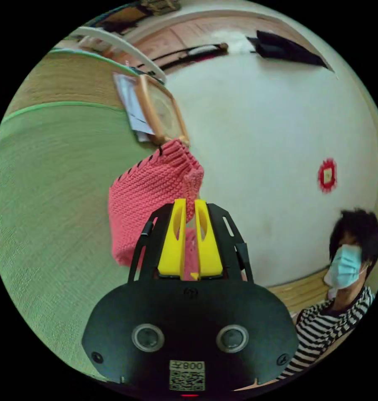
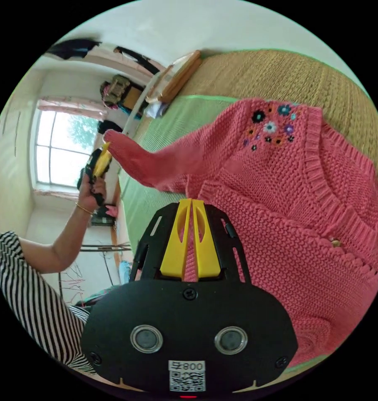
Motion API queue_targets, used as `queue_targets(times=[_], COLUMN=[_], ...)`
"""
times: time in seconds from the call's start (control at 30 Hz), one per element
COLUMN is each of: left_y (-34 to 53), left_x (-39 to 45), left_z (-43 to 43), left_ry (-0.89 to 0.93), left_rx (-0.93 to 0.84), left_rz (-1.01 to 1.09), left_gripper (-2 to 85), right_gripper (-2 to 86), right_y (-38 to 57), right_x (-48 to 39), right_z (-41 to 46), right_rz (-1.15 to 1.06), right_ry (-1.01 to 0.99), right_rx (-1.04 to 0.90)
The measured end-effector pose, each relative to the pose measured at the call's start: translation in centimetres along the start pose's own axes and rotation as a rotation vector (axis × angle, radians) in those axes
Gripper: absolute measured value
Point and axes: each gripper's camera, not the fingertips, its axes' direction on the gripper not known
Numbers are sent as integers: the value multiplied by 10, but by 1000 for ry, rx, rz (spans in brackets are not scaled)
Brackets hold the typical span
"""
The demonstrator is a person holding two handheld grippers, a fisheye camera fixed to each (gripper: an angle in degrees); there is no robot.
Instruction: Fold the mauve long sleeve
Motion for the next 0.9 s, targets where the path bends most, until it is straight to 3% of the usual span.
queue_targets(times=[0.17,0.3,0.57,0.9], left_y=[63,132,222,311], left_x=[101,151,231,342], left_z=[123,197,285,392], left_ry=[-40,-99,-215,-256], left_rx=[-372,-553,-676,-714], left_rz=[371,528,776,1069], left_gripper=[36,35,34,28], right_gripper=[68,90,113,41], right_y=[23,43,92,141], right_x=[40,72,162,216], right_z=[-73,-103,-124,-177], right_rz=[41,80,303,276], right_ry=[-321,-387,-496,-563], right_rx=[214,259,232,220])
